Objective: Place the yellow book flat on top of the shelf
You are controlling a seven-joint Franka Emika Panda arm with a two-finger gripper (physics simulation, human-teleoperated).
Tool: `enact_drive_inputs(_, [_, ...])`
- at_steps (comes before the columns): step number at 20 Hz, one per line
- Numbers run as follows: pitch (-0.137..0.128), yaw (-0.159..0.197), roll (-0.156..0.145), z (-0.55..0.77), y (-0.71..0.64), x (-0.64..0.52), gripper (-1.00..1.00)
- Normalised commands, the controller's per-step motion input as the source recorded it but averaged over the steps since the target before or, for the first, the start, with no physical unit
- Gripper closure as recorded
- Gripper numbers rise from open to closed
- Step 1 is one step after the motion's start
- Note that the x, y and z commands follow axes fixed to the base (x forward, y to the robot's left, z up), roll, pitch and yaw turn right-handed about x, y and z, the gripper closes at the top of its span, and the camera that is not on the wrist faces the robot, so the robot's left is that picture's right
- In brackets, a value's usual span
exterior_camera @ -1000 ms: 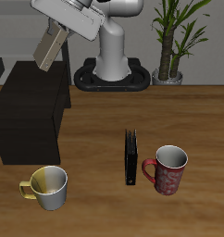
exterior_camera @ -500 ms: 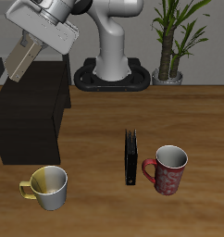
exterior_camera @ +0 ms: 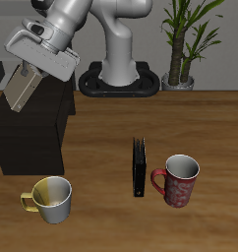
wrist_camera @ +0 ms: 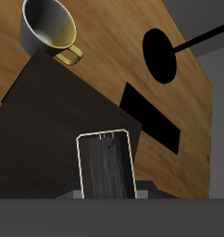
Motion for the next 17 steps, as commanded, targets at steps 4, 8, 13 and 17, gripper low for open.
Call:
enact_drive_inputs(4, [0.315, 0.001, 0.129, -0.74, 0.23, 0.25, -1.0])
enact_drive_inputs(8, [0.153, -0.036, 0.145, -0.34, 0.67, 0.04, -1.0])
enact_drive_inputs(13, [-0.01, -0.045, 0.13, 0.2, 0.69, -0.16, -1.0])
enact_drive_inputs(17, [-0.018, -0.051, 0.091, 0.28, 0.45, -0.12, -1.0])
